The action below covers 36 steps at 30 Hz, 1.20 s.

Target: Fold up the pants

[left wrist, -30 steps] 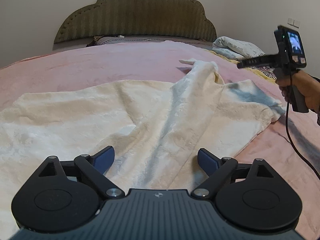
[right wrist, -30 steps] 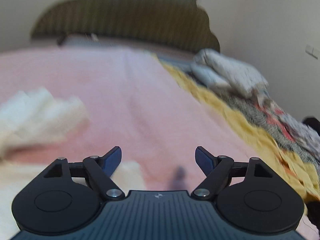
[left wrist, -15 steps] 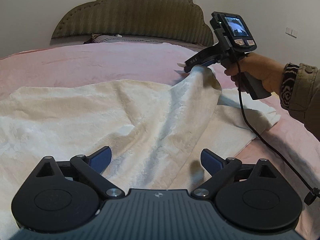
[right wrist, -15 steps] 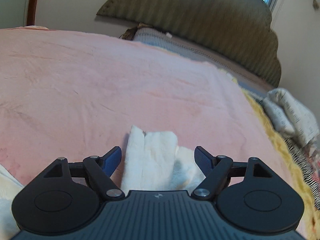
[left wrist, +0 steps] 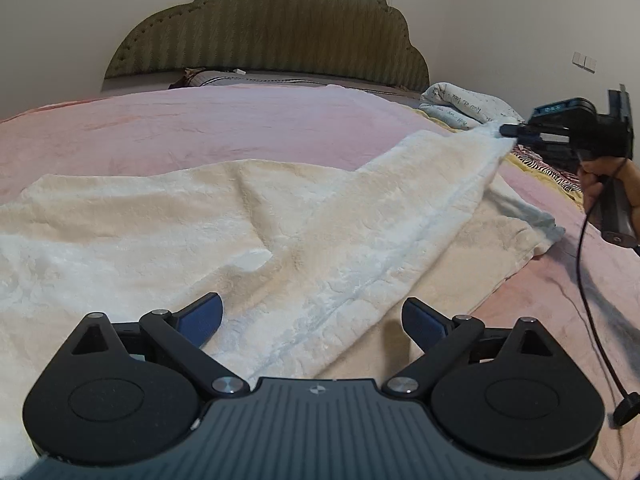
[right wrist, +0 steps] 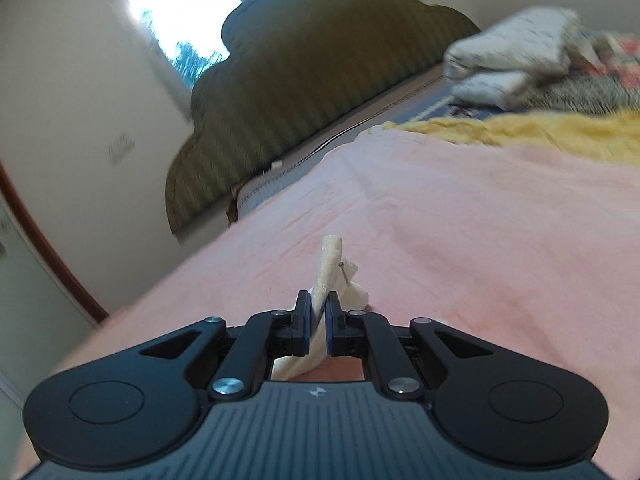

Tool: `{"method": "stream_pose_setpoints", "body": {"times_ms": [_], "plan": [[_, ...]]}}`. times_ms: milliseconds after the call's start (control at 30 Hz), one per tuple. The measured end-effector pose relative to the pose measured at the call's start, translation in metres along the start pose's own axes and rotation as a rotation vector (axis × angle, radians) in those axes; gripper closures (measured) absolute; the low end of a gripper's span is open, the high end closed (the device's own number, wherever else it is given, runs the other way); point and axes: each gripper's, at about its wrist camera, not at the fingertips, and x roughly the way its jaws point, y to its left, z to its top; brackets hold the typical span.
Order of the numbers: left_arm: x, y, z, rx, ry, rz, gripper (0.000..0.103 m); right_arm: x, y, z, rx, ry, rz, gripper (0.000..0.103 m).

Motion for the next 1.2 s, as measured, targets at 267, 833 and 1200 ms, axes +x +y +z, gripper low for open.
{"method": "stream_pose_setpoints", "body": {"times_ms": [267, 833, 1200], "plan": [[-0.008, -0.053, -0.001, 0.312, -0.066, 0.149, 0.011, -0.049, -0.041, -0.012, 0.201, -0.02, 0.116, 0.097], [-0.009, -0.059, 0.016, 0.287, -0.05, -0.017, 0.092, -0.074, -0.009, 0.013, 0.087, -0.141, 0.264, 0.097], [-0.015, -0.057, -0.002, 0.343, -0.008, -0.077, 0.092, -0.079, -0.085, -0.055, 0.225, 0.001, -0.005, 0.097]]}}
